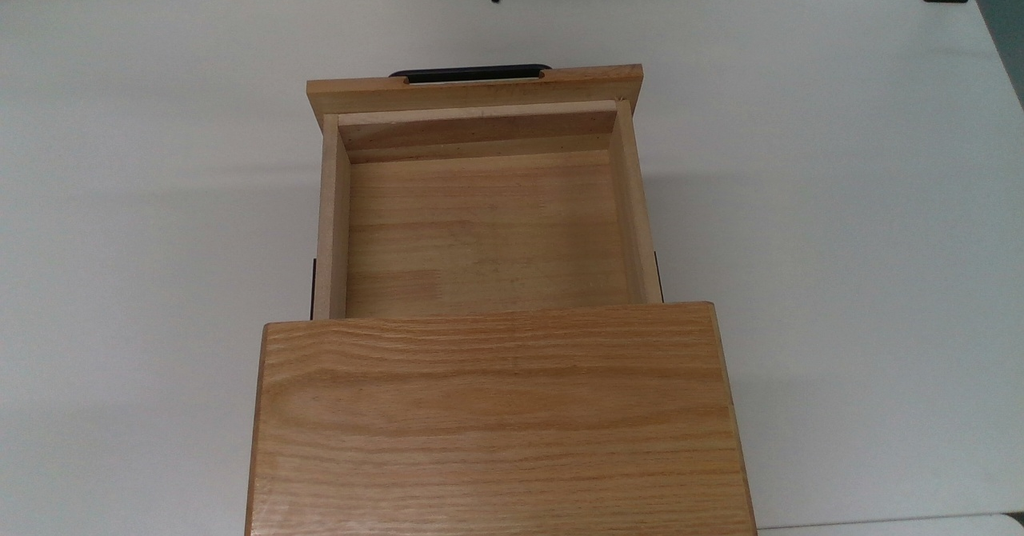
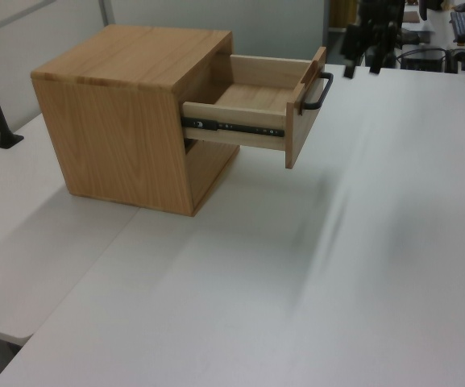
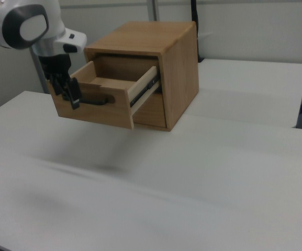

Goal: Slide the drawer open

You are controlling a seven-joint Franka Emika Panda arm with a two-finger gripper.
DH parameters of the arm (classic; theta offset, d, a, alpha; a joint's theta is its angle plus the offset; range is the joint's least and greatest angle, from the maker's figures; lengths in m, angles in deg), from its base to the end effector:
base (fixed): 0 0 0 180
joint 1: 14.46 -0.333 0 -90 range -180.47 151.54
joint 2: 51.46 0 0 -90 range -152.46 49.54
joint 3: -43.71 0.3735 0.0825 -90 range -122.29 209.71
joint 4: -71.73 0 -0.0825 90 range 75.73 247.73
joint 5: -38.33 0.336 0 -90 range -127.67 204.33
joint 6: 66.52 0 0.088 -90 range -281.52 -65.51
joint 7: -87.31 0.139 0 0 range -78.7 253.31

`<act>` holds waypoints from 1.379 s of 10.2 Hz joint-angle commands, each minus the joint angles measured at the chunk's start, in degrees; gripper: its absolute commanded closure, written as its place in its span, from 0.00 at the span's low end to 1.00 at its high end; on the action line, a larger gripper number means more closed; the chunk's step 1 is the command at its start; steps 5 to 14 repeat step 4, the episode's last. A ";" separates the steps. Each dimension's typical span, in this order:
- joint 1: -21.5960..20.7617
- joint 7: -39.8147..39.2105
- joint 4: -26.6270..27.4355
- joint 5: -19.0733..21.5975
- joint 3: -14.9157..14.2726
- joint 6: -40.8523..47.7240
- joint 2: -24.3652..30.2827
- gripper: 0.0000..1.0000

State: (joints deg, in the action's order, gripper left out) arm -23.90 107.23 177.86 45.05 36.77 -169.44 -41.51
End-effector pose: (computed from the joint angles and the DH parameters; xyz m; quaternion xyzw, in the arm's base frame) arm 0.4630 0.0283 0.6337 -0.9830 0.1602 -0.0435 0.0782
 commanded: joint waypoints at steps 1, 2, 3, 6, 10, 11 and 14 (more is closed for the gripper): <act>1.88 -19.77 -7.34 -10.71 -0.35 9.12 -1.60 0.00; 1.97 -20.19 -7.70 -12.94 -0.35 9.49 -1.60 0.00; 2.32 -20.54 -7.87 -12.96 -0.44 9.58 -2.04 0.00; 2.50 -20.54 -7.88 -12.88 -0.44 9.85 -1.95 0.00; 2.50 -20.54 -7.88 -12.88 -0.44 9.85 -1.95 0.00; 2.50 -20.54 -7.88 -12.88 -0.44 9.85 -1.95 0.00; 2.50 -20.54 -7.88 -12.88 -0.44 9.85 -1.95 0.00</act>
